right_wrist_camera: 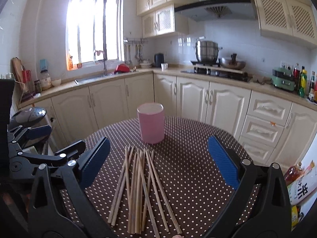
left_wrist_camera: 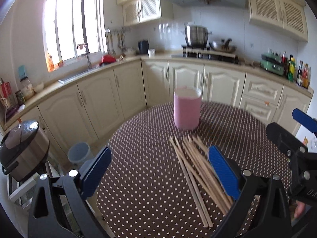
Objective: Organize utensils
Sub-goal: 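Lower the left gripper toward the chopstick pile while the right gripper also approaches it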
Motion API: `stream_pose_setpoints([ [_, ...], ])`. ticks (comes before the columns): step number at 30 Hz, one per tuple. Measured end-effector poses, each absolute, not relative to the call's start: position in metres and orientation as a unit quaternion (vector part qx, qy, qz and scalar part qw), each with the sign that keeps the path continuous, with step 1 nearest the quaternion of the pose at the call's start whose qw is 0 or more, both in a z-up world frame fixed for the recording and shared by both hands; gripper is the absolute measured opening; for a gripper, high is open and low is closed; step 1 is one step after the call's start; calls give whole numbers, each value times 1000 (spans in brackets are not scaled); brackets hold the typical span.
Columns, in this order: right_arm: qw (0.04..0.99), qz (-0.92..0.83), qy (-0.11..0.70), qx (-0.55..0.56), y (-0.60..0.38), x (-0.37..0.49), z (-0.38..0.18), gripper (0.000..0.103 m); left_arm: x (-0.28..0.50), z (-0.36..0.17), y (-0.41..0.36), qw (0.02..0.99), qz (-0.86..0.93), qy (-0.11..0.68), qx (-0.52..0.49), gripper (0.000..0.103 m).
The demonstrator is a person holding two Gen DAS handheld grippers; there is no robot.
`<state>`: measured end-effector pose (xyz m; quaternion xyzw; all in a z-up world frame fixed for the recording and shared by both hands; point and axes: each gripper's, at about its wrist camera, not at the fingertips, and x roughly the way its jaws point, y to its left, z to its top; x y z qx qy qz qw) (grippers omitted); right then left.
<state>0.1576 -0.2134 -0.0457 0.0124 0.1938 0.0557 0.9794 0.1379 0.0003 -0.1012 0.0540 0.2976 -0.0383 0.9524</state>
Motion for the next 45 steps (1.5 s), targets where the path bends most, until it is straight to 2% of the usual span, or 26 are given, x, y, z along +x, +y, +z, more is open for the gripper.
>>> stream_pose_setpoints([
  [9,957,33,290,11,-224,211,-105,97,196,-179,-6,910,-44,405,80,97],
  [20,943,41,329,16,-229,235,-133,97,240,-225,-15,880,-29,464,94,97],
  [29,934,48,355,3,-232,256,-144,97,274,-232,-10,868,-22,490,77,97],
  [41,905,101,404,-83,-206,287,-158,95,324,-228,2,859,-33,507,62,97],
  [43,904,103,405,-86,-207,287,-157,93,333,-227,5,860,-28,506,67,95],
  [45,903,103,408,-88,-209,289,-157,89,338,-225,8,859,-33,507,62,86],
])
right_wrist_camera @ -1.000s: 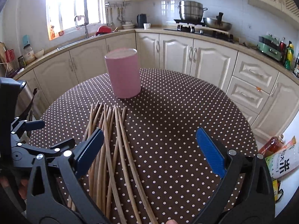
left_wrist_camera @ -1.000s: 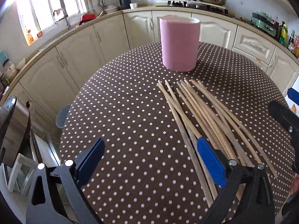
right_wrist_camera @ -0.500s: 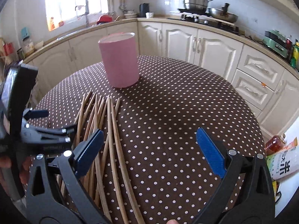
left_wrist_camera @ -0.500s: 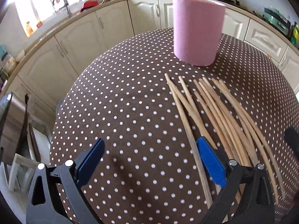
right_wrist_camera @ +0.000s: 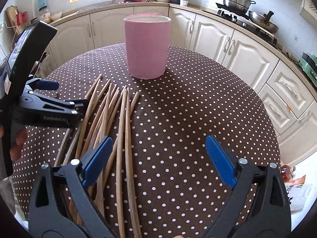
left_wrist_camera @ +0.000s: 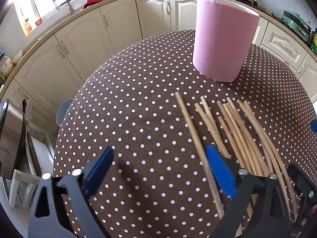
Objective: Organize utensils
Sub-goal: 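Lower the left gripper toward the chopstick pile while the right gripper also approaches it, then close the left gripper on one chopstick while the right gripper closes on another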
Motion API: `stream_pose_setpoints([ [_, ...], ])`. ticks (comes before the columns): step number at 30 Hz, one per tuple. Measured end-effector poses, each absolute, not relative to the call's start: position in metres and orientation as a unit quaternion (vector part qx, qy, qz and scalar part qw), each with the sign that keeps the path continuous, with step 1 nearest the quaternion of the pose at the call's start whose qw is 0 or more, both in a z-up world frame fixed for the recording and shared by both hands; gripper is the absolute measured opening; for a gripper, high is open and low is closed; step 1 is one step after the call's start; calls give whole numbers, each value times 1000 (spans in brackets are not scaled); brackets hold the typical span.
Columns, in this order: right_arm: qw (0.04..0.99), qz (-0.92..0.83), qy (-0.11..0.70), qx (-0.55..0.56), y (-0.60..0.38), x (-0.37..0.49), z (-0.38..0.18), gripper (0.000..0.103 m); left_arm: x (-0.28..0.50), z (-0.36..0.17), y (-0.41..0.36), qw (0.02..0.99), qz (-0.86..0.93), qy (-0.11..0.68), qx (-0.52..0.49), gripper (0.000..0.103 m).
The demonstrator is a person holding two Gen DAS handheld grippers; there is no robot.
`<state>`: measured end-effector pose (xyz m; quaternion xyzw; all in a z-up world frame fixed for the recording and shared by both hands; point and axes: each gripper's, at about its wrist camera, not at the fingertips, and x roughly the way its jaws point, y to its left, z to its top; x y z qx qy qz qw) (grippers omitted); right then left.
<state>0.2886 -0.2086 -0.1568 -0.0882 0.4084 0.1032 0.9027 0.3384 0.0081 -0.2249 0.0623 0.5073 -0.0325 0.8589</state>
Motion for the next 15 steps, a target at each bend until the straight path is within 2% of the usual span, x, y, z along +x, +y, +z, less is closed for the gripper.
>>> stream_pose_setpoints([
  [1,900,106,413,-90,-209,290,-158,88,342,-224,9,858,-38,510,58,85],
  [4,892,107,428,-100,-208,295,-164,76,343,-224,8,857,-44,511,56,75],
  [7,883,118,443,-100,-207,300,-170,60,352,-221,8,855,-51,512,60,68],
  [11,875,128,453,-114,-201,309,-173,57,364,-218,2,850,-54,520,62,63],
  [15,856,144,479,-132,-190,320,-180,45,374,-222,-2,846,-60,527,58,61],
])
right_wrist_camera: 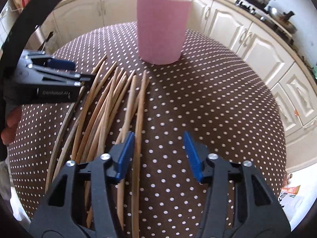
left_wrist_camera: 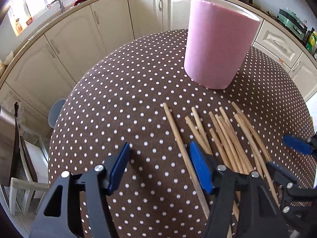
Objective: Organize utensils
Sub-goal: 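Close the left gripper on one chopstick while the right gripper closes on another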
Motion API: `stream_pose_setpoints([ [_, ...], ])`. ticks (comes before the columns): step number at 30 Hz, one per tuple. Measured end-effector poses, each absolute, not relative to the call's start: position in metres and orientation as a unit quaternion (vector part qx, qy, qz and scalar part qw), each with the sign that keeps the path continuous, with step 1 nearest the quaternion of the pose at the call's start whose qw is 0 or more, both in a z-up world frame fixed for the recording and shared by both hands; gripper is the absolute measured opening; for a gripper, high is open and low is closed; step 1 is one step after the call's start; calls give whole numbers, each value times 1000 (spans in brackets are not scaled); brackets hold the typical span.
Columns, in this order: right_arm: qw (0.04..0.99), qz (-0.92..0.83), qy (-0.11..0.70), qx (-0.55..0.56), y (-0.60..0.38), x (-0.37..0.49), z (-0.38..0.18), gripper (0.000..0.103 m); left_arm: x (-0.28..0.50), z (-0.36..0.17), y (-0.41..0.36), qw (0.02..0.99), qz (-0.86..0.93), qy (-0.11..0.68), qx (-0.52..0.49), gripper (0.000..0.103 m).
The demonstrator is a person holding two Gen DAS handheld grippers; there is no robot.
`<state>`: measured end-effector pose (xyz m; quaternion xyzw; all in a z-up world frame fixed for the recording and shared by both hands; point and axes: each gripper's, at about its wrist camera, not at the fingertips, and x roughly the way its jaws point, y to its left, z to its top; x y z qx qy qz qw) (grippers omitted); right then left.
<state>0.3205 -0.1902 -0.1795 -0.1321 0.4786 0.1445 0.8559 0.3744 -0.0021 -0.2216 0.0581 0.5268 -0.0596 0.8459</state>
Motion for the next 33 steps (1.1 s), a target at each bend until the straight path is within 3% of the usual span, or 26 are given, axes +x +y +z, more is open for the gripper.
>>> stream_pose_setpoints([
  [3,847,161,489,-137,-184,330,-182,34,384,-221,-2,844,-61,530,59,54],
  [8,831,181,514,-114,-184,355,-180,29,395,-216,-11,841,-71,533,63,36],
  [10,825,187,523,-106,-183,366,-180,26,398,-214,-14,839,-75,536,61,25],
  [12,818,191,533,-100,-182,376,-179,16,400,-212,-18,837,-80,539,55,12],
  [14,814,196,540,-90,-180,384,-179,8,399,-212,-25,837,-78,538,56,11],
  [21,817,203,539,-41,-192,381,-172,6,377,-194,-29,846,-96,524,23,6],
  [33,878,207,432,-15,-211,332,-89,6,320,-82,-20,901,-129,414,3,6],
])
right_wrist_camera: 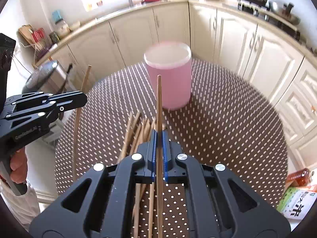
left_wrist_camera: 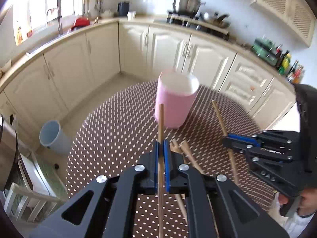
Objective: Organize utensils
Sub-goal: 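Close the left gripper on one chopstick while the right gripper closes on another, then lift the left gripper's chopstick over the pink cup while the right gripper carries its chopstick there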
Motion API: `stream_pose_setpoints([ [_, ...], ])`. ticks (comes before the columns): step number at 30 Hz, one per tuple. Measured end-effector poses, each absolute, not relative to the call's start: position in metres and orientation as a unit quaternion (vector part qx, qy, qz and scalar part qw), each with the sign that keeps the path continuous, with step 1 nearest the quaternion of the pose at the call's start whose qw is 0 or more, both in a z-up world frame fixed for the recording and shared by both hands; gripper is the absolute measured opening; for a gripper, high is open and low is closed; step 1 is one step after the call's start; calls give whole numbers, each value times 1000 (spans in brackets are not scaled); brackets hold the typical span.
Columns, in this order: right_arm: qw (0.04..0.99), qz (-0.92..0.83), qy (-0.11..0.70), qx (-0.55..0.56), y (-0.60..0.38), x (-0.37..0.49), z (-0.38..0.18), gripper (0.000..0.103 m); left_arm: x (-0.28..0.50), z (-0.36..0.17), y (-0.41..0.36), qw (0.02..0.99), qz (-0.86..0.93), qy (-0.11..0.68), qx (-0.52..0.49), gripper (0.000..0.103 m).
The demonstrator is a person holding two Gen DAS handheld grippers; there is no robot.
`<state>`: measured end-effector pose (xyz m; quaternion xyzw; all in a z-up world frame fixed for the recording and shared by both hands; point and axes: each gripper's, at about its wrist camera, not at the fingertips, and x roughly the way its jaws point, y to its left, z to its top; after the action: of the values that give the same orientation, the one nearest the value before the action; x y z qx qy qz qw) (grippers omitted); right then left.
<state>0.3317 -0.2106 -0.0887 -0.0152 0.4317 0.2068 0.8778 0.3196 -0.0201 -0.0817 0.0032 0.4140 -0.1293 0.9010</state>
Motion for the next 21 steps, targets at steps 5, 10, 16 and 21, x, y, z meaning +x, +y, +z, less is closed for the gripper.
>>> stream_pose_setpoints([
  [5,899,211,383,-17,-212,316,-58,6,295,-38,-20,923,-136,360,-2,6],
  [10,916,214,338,-14,-206,301,-30,6,280,-10,-27,935,-142,326,-2,6],
  [16,942,200,269,-2,-210,299,8,6,283,31,-41,951,-142,276,-1,6],
  [21,959,179,218,11,-212,312,36,6,307,54,-49,959,-135,250,-13,6],
])
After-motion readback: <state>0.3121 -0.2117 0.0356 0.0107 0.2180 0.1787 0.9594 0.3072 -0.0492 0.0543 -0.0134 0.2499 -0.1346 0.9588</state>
